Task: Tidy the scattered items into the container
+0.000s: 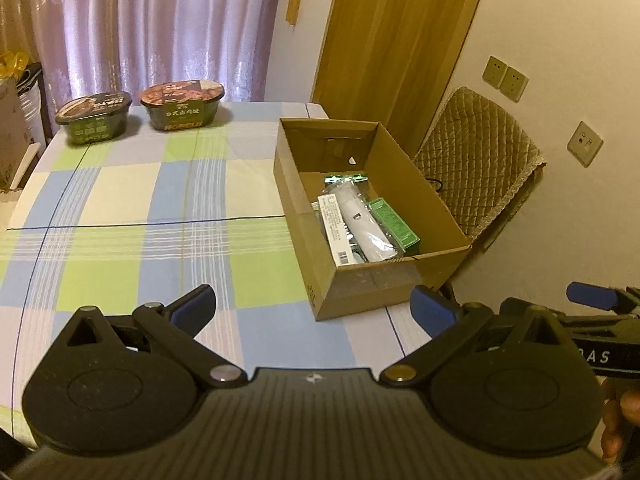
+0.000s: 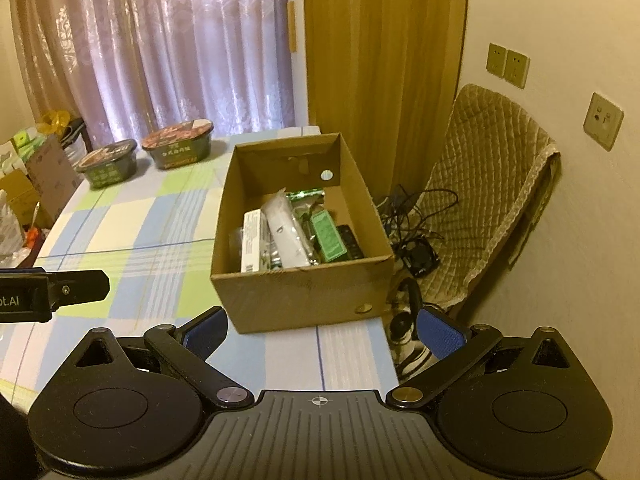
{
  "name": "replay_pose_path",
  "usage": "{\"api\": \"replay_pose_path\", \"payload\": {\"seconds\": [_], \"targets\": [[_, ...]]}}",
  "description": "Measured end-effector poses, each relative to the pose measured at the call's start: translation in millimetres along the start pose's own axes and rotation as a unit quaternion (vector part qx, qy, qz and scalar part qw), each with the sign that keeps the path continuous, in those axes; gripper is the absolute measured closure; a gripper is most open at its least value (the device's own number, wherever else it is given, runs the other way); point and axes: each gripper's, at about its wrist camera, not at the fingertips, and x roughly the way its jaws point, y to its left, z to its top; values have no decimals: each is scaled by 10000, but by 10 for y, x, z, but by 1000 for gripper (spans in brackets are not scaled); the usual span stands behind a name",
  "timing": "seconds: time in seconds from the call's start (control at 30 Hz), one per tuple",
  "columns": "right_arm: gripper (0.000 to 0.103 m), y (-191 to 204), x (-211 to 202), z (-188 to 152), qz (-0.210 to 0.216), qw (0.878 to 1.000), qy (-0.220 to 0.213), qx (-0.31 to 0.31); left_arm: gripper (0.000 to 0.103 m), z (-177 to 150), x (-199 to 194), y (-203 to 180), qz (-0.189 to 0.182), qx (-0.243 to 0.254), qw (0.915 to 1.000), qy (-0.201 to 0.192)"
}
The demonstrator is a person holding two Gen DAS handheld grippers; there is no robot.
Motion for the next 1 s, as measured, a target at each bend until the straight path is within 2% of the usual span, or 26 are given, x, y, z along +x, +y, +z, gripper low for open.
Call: {"api": "replay_pose_path", "payload": {"seconds": [0.23,1.0], "targets": [[0,76,-61,-25,-3,10000,23,-29,1,-83,-69,73,108,19,9999,25],[0,174,-121,-17,30,10000,-56,-55,1,-125,-94,63,86,17,9999,94]]}}
